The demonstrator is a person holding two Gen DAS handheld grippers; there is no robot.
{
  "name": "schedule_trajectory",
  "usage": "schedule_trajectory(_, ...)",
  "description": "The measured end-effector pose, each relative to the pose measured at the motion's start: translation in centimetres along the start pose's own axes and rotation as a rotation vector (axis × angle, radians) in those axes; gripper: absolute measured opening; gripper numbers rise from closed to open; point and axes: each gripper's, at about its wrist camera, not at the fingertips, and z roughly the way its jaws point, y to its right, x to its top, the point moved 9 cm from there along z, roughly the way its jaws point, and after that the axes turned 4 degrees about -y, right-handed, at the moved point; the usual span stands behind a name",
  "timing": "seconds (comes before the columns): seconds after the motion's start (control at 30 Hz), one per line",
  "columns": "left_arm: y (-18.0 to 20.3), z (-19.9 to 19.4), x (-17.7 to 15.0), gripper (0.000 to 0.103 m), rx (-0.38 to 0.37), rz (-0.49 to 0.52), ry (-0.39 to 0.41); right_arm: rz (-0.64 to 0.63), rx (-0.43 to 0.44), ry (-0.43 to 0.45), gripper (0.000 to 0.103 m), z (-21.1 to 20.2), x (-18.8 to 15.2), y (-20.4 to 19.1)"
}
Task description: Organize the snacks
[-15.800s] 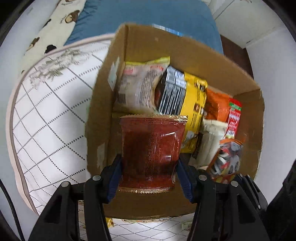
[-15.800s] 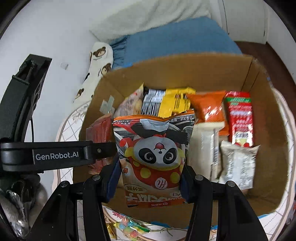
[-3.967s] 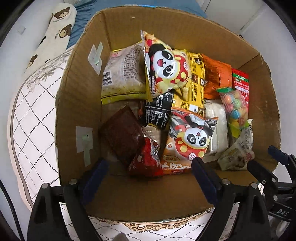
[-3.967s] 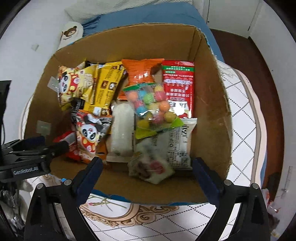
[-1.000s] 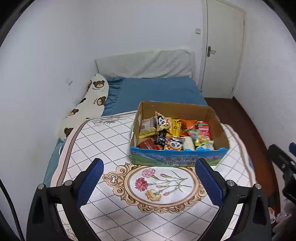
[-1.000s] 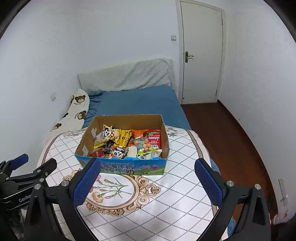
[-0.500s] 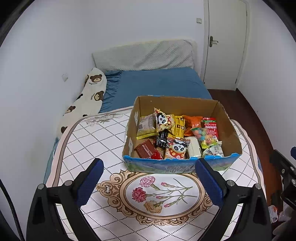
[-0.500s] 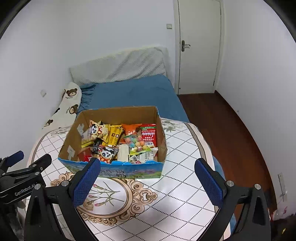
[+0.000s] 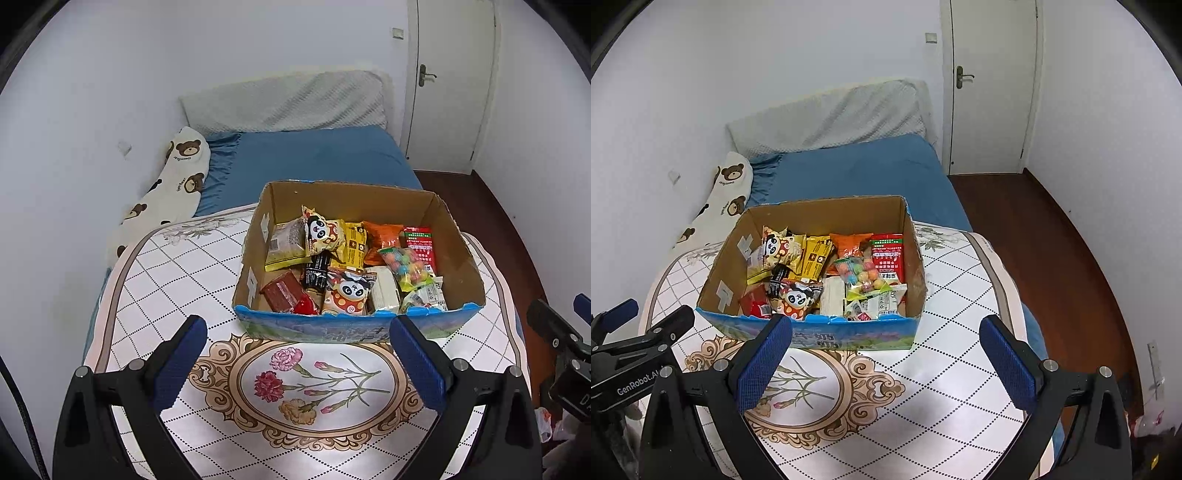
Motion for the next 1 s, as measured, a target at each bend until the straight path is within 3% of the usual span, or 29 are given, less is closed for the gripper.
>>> schedule_trajectory(1.0, 0.03, -0.39, 0.44, 0.102, 0.000, -0.007, 0.017, -0.032, -0.008, 0.017, 0.103, -0.64, 0.81, -0.49)
